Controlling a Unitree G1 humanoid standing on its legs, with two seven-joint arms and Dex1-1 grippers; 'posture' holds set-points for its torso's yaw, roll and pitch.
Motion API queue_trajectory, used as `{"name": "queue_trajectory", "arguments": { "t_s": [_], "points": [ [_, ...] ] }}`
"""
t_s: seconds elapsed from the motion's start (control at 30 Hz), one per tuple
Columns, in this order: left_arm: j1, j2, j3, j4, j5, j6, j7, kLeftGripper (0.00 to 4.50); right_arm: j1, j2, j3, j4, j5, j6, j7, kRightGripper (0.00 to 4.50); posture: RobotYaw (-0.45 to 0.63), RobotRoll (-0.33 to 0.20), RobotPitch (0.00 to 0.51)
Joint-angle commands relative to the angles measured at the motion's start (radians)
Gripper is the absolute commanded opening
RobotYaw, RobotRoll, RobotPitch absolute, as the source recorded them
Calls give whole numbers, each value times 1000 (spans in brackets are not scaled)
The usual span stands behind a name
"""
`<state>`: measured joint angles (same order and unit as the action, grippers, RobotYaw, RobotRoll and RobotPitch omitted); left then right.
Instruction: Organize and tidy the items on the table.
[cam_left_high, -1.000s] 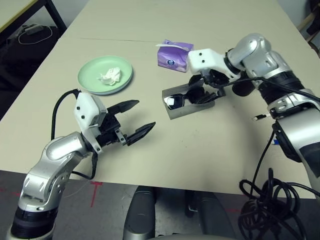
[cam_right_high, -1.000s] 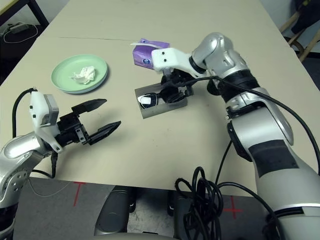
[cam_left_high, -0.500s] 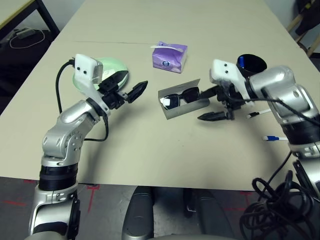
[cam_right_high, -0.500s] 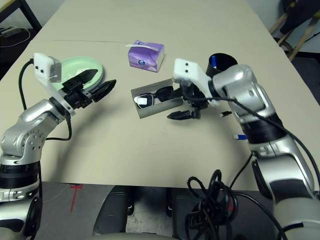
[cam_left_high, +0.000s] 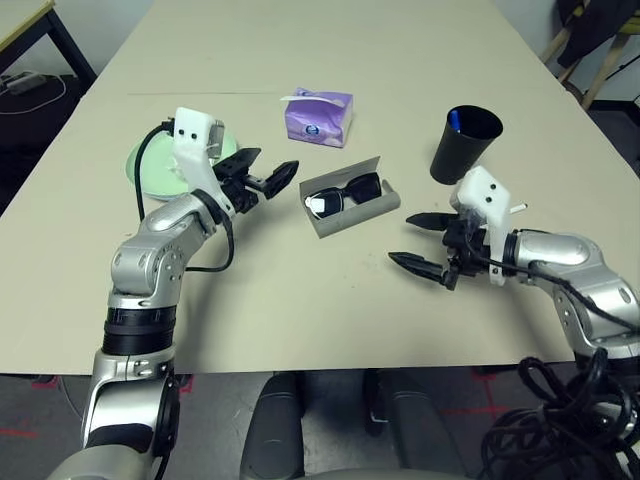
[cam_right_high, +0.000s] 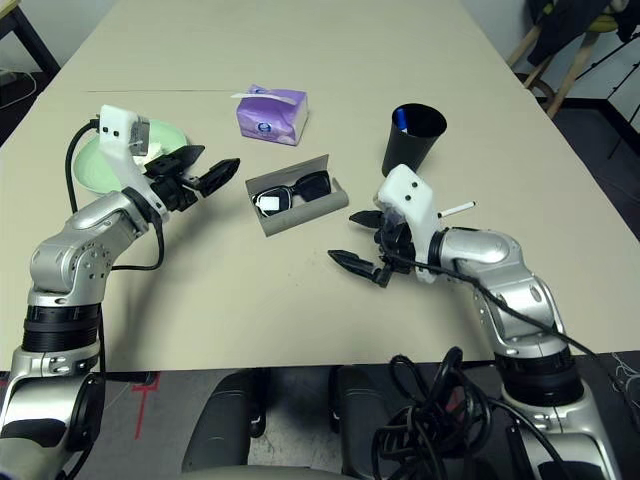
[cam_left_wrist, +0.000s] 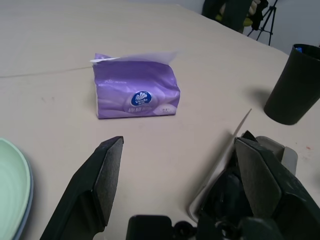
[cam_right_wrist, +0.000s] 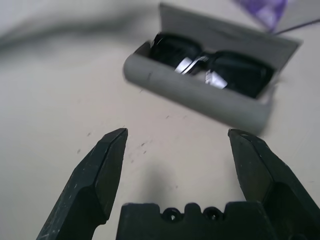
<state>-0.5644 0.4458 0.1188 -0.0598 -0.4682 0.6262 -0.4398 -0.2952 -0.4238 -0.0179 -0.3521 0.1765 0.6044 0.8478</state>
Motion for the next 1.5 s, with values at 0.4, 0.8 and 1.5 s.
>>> {"name": "queue_trajectory", "arguments": {
  "t_s": [0.4,0.8,1.5],
  "points": [
    [-24,-60,-6,74,99,-82,89,4500,106,48,7,121,26,-308,-128,4444,28,0,137],
    [-48,-94,-119,188,252,-183,81,1093,201,43,7,94,58,-327,-157,4500,-4,0,162],
    [-60,-166,-157,277,337,-252,67,25,231,70,-12,93,104,-421,-215,4500,-23,0,158]
  ]
}}
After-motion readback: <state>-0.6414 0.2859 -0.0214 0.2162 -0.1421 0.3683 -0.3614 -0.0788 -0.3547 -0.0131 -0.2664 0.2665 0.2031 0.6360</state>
